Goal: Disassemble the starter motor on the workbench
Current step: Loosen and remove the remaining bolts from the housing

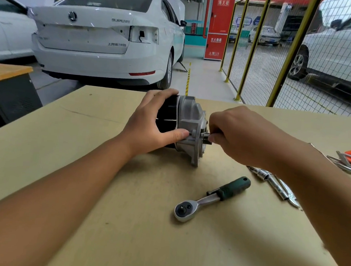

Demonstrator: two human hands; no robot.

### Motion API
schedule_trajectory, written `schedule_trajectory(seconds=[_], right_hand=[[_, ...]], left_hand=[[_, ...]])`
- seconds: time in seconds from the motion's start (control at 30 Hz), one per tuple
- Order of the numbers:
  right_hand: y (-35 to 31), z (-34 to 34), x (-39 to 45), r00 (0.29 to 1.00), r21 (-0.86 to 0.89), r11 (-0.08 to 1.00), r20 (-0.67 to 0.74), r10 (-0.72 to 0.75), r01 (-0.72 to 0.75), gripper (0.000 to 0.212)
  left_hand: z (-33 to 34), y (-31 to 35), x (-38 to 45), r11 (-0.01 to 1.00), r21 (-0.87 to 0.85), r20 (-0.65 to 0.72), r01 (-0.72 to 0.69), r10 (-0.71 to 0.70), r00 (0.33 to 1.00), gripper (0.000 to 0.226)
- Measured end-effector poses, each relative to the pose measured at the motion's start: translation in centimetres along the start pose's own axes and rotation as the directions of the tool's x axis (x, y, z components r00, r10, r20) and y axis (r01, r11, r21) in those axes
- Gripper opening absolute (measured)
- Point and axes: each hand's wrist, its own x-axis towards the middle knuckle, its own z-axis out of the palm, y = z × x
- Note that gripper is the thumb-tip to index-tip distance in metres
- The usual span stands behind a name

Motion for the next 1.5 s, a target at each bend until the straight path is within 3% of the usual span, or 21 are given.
schedule_trajectory(seconds=[0.1,0.17,0.3,0.5,0.73,0.9,1.0,1.17,1.37,1.5], right_hand=[[-0.2,0.2,-0.2,1.0,-0.082,0.997,-0.023,0.009,-0.011,0.013],[-0.4,0.4,-0.2,1.0,-0.105,0.994,-0.015,0.004,-0.006,0.023],[-0.4,0.6,-0.1,1.0,0.007,1.0,0.008,-0.02,0.02,0.047],[-0.3,0.8,0.3,0.998,0.117,0.993,-0.062,-0.001,0.008,0.025],[0.6,1.1,0.5,0.999,0.218,0.975,-0.023,0.038,-0.032,0.008],[1.2,1.3,0.4,0.999,0.336,0.941,0.028,0.039,-0.046,0.012],[1.1,1.2,0.4,1.0,0.406,0.914,0.023,0.001,-0.01,0.028],[0.5,1.7,0.7,1.0,0.324,0.946,0.004,0.023,-0.023,0.036],[0.8,2.1,0.7,0.999,0.36,0.933,-0.023,0.038,-0.028,0.036],[0.8,2.6,0.5,0.989,0.557,0.823,-0.015,0.146,-0.113,0.035]], left_hand=[[0.1,0.3,-0.1,1.0,-0.012,-0.005,0.005,-0.005,1.0,0.094],[0.1,0.2,-0.1,1.0,-0.015,-0.008,0.014,-0.014,1.0,0.094],[0.1,0.4,0.0,1.0,-0.017,-0.011,0.007,-0.008,1.0,0.094],[0.1,0.1,0.0,0.999,-0.033,-0.035,0.01,-0.011,0.999,0.077],[0.3,0.1,0.1,1.0,-0.013,-0.049,0.001,-0.001,0.999,0.082],[0.2,0.3,0.0,1.0,-0.001,-0.044,0.016,-0.016,0.999,0.085],[0.3,0.4,0.0,1.0,0.025,-0.051,0.013,-0.012,0.999,0.086],[0.3,0.6,0.0,0.999,0.034,-0.061,0.026,-0.024,0.998,0.086],[0.4,0.5,0.1,0.999,0.033,-0.062,0.002,0.0,0.998,0.089],[0.2,0.2,0.2,1.0,-0.005,-0.029,0.006,-0.006,1.0,0.099]])
